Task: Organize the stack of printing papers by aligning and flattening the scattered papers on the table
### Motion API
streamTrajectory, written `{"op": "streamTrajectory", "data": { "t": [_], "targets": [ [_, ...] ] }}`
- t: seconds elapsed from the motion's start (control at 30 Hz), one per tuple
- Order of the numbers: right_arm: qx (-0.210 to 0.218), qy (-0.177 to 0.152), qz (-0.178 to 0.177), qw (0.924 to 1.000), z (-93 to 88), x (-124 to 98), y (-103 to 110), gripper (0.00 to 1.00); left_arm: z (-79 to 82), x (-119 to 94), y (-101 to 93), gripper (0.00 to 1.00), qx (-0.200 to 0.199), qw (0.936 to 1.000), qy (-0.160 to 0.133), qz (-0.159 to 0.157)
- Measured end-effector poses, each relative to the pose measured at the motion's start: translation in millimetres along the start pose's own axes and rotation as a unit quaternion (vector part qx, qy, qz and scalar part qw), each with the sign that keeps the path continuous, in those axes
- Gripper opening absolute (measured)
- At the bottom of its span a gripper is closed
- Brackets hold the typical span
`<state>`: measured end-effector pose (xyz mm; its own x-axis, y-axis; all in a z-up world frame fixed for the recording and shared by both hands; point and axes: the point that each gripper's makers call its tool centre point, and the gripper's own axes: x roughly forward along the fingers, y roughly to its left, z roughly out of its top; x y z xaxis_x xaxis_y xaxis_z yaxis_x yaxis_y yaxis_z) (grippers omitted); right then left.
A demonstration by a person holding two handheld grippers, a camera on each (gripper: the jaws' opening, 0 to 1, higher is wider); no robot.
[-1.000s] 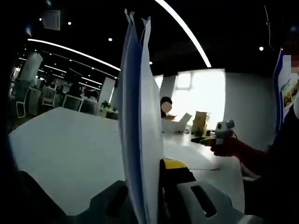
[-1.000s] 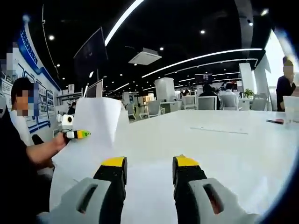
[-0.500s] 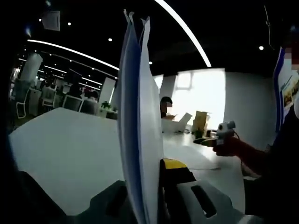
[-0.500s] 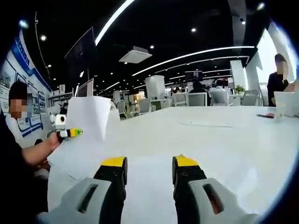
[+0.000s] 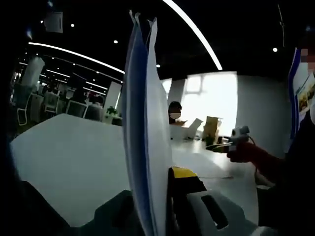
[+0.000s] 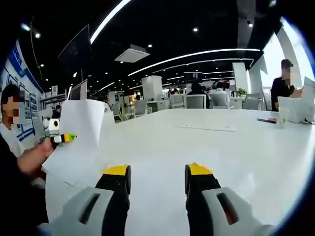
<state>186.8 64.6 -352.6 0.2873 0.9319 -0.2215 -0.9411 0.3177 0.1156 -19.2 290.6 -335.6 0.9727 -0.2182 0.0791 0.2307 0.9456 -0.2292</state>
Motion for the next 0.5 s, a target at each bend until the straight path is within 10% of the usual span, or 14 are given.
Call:
{"op": "streamTrajectory", "data": {
  "t": [0.5],
  "targets": [
    [-0.008,0.025,-0.061,0.9978,-2.6,-8,-32,0.52,-0.1,0,0.3,0.06,0.0,1.0,0.0,-0.002]
  ]
}}
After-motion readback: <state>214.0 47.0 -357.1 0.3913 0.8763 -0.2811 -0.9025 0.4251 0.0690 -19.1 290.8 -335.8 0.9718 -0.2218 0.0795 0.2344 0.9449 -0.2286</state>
